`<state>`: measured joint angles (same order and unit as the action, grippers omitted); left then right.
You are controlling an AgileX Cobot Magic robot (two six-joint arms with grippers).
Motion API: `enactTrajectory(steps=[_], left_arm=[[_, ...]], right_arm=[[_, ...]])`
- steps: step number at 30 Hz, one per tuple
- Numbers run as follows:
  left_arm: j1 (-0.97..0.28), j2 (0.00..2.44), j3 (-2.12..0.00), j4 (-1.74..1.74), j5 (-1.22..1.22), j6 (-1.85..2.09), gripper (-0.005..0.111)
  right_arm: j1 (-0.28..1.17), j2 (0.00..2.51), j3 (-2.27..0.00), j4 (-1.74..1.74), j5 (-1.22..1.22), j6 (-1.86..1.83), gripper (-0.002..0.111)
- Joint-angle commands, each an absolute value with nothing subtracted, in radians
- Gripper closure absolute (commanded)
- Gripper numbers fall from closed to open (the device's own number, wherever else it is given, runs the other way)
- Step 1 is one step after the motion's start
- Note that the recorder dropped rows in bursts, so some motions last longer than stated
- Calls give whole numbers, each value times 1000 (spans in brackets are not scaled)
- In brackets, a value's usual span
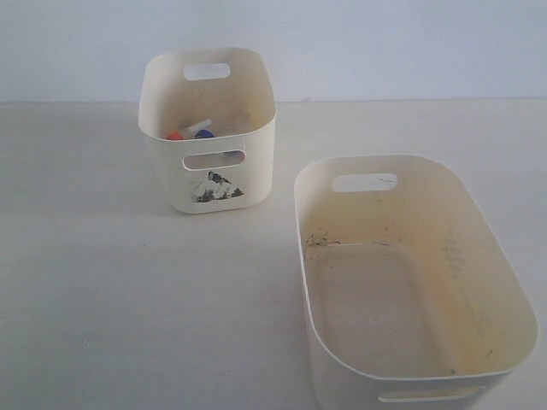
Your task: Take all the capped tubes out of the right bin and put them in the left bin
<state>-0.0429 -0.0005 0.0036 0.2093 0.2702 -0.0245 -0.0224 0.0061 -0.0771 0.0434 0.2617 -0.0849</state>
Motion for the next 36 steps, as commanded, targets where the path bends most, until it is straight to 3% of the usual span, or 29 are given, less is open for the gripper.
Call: enactTrajectory(steps=[1, 6, 36], left_arm=[[-44, 0, 0, 206, 261, -38, 102], [-44, 0, 0, 206, 261, -38, 102], [-44, 0, 0, 206, 261, -38, 102]], right_arm=[[-30, 0, 0, 48, 211, -50, 109], [-30, 0, 0, 51, 329, -25, 109], [-30, 0, 0, 46, 327, -25, 109]])
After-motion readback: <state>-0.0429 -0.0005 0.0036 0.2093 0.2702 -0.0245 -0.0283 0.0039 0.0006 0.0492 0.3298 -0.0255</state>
